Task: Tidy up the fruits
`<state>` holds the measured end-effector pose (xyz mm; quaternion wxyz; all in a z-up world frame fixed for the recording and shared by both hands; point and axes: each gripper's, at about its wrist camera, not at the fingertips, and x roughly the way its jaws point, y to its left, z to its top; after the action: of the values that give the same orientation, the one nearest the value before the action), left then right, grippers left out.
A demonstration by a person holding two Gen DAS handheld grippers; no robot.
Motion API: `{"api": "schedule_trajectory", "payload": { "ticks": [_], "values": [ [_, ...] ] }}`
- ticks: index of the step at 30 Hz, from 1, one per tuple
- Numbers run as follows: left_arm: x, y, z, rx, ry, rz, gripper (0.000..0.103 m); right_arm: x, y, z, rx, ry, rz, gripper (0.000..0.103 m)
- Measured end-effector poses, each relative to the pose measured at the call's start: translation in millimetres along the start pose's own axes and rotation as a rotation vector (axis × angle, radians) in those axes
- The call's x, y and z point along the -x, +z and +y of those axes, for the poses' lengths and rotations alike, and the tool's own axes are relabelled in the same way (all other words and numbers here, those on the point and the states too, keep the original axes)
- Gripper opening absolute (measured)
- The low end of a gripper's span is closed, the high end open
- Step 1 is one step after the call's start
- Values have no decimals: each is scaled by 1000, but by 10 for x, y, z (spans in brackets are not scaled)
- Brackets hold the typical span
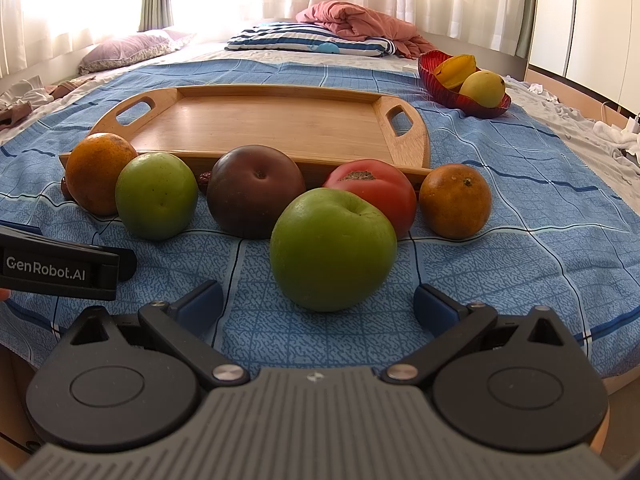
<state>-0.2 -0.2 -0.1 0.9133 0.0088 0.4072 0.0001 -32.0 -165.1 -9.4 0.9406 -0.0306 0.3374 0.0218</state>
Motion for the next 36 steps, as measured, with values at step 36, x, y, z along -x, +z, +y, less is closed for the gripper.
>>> {"api": "schedule_trajectory", "payload": {
  "ticks": [36],
  "values": [
    [-31,26,35,1,6,-3,103,37,-13,-11,1,-1,-15,103]
  ]
}}
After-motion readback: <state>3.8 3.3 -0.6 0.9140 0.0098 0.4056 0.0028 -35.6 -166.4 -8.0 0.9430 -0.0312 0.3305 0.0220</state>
